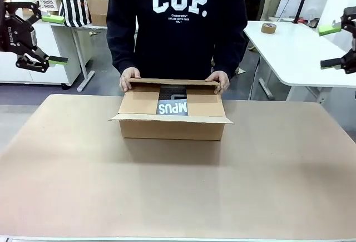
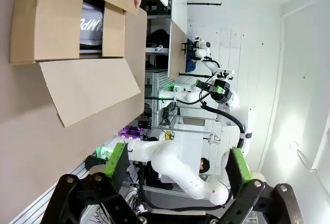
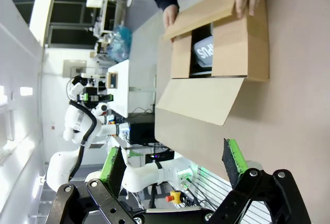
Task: Pack the gift set into the box.
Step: Press and hold the closed box until the human finishes sealing it.
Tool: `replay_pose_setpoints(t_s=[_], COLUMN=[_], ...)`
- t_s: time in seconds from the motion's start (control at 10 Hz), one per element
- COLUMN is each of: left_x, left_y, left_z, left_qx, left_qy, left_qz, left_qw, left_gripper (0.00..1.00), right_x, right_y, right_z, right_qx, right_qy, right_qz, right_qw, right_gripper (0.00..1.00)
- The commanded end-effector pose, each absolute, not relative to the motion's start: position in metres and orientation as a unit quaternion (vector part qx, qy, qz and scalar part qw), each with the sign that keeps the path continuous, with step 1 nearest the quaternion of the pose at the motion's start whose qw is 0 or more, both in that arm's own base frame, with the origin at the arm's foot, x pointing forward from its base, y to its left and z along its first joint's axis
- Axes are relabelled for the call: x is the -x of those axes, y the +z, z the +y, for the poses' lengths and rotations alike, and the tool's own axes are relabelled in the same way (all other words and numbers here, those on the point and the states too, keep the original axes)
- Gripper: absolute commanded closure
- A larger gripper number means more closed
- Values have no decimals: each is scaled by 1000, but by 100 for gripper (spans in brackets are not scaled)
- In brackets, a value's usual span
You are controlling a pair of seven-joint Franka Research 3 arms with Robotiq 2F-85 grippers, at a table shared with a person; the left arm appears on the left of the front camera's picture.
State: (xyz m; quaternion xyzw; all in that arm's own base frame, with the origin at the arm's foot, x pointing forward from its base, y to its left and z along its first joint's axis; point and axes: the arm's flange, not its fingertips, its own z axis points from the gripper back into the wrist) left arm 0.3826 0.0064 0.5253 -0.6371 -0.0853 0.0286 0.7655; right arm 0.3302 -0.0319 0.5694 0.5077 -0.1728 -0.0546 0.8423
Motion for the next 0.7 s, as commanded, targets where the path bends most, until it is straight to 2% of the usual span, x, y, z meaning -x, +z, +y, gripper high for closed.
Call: replay_pose_setpoints(t_s=[0.0, 0.6], left_x=[-382, -382], left_y=[526, 526], left_z=[5, 5], left_qx=[646, 646], left_qy=[27, 27], left_qz=[-86, -86], left_qw=[758, 758], left_gripper=[0, 0], right_x=[-333, -333], right_y=[574, 574], right_z=[-30, -30], right_qx=[-516, -516], right_qy=[-56, -56], right_qz=[-172, -172], right_qw=[837, 837], right_gripper=[0, 0])
